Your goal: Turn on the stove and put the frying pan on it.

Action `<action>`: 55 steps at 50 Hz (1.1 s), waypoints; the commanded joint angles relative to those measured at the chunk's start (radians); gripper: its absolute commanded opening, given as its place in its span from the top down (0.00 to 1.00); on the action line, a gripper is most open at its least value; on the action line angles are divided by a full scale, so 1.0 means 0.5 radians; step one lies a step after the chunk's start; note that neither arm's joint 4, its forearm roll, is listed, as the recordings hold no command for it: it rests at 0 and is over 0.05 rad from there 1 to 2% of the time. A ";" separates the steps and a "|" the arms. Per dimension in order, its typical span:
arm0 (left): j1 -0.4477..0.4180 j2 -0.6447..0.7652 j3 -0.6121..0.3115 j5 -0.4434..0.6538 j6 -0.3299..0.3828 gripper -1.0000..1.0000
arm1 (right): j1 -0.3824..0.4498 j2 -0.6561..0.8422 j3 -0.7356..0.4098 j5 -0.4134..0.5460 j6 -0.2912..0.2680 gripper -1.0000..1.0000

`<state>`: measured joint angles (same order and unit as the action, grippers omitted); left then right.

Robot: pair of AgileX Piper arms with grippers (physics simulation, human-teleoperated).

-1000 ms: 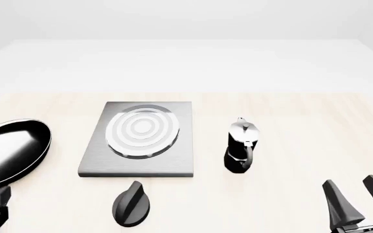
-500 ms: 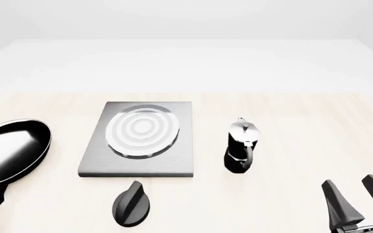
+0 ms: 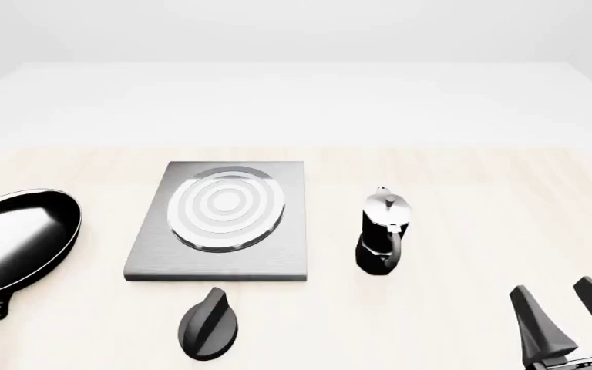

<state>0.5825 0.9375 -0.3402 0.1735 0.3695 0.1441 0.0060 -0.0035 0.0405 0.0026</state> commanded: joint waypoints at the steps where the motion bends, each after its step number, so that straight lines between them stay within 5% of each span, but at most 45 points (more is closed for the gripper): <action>1: 0.030 0.214 0.043 -0.211 0.056 0.00 | -0.006 0.000 0.002 0.005 -0.002 0.00; 27: 0.073 0.792 0.105 -0.742 0.134 0.00 | -0.030 -0.001 0.005 0.013 -0.001 0.00; 55: 0.143 1.251 0.074 -1.081 0.197 0.00 | -0.039 0.010 0.006 0.015 -0.008 0.00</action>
<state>0.6423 1.4773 -0.2971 -0.3039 0.4567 0.1264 0.0079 -0.0005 0.0496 0.0006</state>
